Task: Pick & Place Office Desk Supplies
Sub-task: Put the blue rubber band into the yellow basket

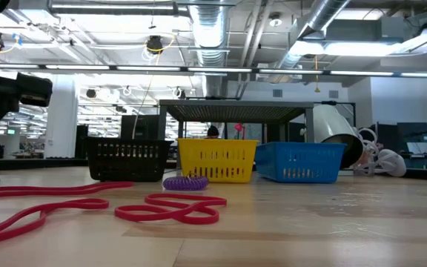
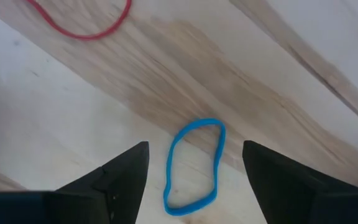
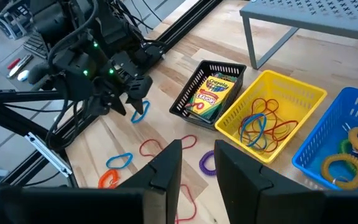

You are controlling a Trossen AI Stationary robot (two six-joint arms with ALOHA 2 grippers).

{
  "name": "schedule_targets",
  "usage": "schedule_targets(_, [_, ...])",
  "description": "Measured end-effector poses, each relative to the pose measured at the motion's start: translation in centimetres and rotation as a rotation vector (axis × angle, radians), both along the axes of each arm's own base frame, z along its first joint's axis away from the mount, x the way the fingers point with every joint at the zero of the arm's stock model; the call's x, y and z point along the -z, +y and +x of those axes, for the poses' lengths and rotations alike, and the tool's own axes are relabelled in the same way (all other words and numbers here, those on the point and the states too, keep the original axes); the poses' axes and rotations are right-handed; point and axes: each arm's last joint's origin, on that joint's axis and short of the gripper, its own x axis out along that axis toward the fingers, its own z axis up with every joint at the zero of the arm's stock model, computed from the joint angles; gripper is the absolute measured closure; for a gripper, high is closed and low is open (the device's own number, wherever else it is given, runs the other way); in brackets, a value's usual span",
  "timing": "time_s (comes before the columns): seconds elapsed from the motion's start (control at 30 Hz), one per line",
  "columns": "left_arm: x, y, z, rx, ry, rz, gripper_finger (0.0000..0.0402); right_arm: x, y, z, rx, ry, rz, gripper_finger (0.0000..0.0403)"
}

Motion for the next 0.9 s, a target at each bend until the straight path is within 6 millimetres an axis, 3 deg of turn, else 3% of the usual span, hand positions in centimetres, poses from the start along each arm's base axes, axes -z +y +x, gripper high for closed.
schedule_targets(0.5, [1.6,0.4,-0.4,-0.005,-0.043,0.006,0.0159,-0.1,0.1,0.1,0.0,-0.018,0.014,0.031])
schedule_targets(0.9, [1.7,0.3,-0.6,0.024,-0.009,-0.033,0.0165,-0.1,0.1,0.1,-0.011,-0.01,0.023,0.031])
